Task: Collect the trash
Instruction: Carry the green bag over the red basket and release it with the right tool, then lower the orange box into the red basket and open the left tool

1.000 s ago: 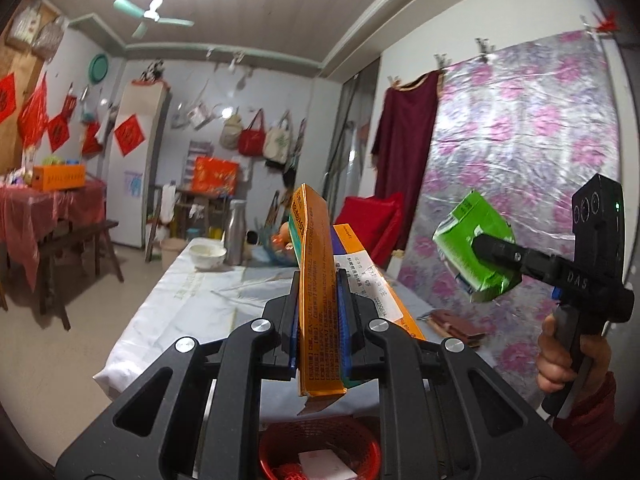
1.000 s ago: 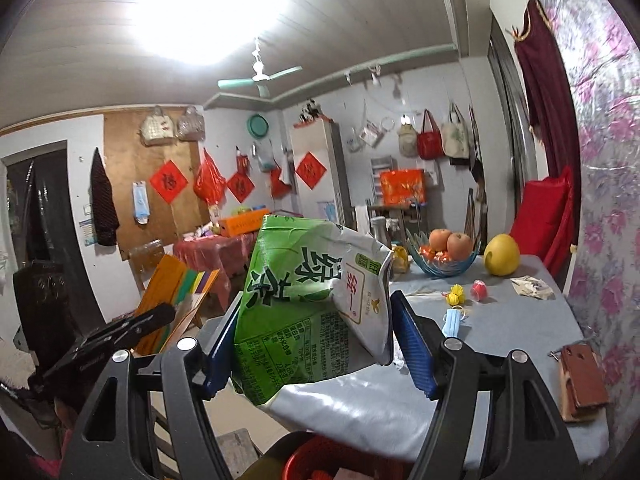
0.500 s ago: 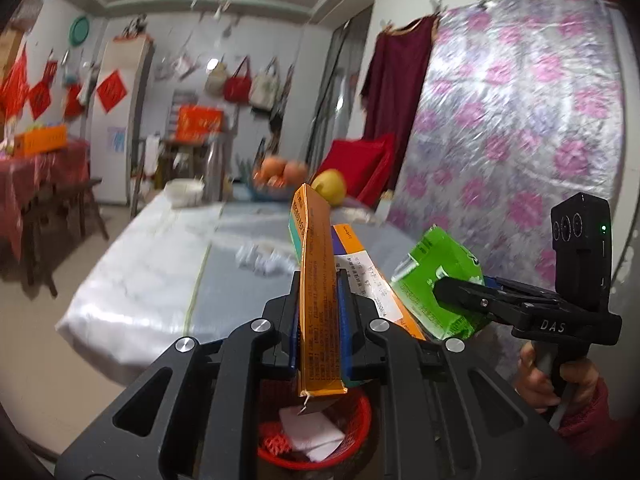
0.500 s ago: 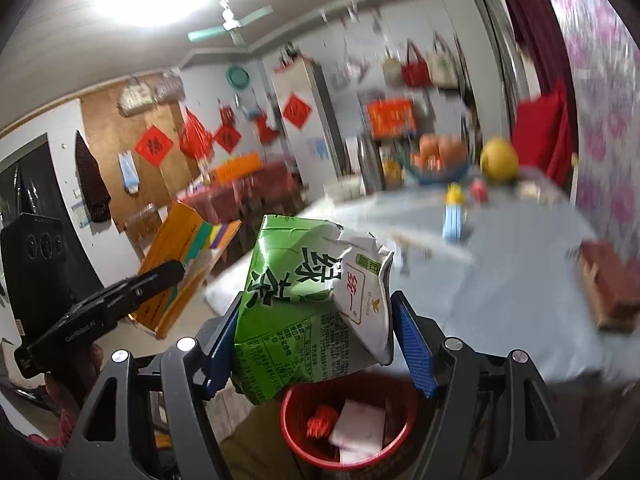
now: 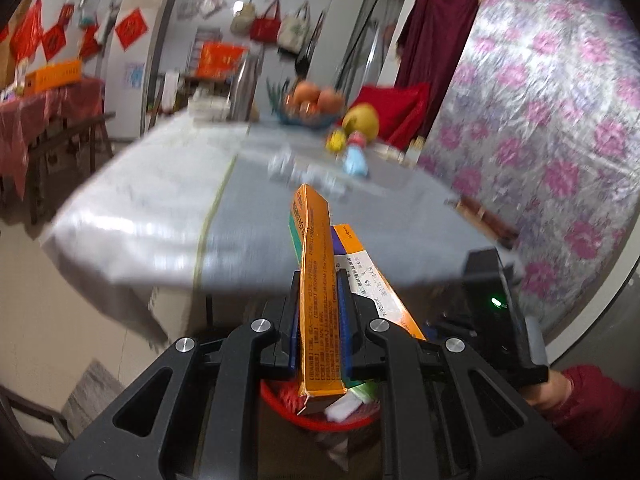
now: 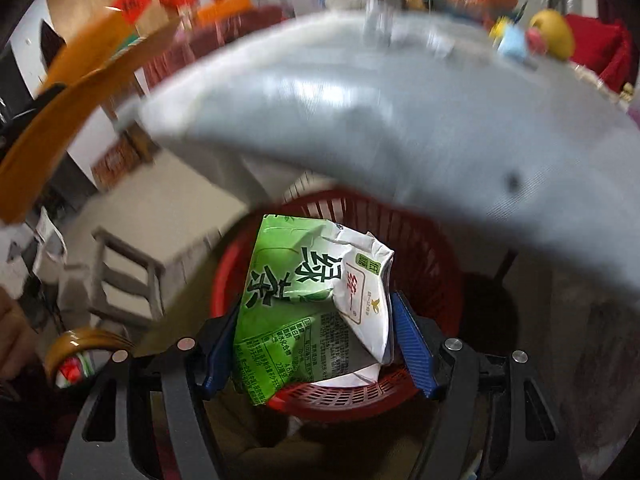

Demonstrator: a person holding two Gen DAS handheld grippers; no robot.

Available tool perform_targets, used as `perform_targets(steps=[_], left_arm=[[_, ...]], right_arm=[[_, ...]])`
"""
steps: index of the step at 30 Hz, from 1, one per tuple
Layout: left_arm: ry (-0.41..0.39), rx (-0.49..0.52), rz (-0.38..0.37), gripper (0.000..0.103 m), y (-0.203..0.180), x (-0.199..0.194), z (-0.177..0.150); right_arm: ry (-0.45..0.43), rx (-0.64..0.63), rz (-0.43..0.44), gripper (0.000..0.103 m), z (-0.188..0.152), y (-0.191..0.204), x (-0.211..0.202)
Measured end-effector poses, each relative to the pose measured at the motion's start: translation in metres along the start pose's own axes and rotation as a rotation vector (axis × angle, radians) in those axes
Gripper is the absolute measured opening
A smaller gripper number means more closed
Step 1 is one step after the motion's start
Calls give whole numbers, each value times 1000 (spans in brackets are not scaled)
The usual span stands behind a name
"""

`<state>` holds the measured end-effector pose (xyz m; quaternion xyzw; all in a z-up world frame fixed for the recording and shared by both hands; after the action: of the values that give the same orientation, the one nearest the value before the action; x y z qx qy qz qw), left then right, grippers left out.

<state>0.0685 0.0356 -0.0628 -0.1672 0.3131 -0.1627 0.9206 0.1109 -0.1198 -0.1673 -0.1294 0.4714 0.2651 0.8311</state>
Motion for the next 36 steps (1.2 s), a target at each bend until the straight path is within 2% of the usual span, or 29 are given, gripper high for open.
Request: perform_targets(steps=[3,5,12,17,22,31,36], left_arm=[[97,-36,15,17,18,23,-23],[131,-48,28,17,27,32,-34],[147,-77,46,17,46,40,-40],[168,-105,47,17,55,46,-42],[176,-105,43,17,57,46,-43],[201,-104,41,17,56,53,-45],[248,-89,31,17,50,63,-52]], right_arm=[[92,-1,-4,70,-7,-1,38],[141,-12,-12,70,-10,0,56],[334,-106,-32,70,-22,16,110],[442,-91,-7,70,-27,17,132],[389,-126,-51,74,-15,21,114],[221,-99,-14,75,-7,31,50],[141,-76,-20,76,-9,25,10]])
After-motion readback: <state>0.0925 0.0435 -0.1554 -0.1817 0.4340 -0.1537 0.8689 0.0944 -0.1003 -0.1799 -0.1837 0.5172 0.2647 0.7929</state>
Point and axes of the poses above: each gripper's, at about its wrist camera, not at the fingertips, and x roughly the way its jaws point, y to its left, z to its top, the point moved 4 cm from there along x, roughly the way its jaws point, and after that the axes turned 11 degrees about -x, right-handed, at the moved point
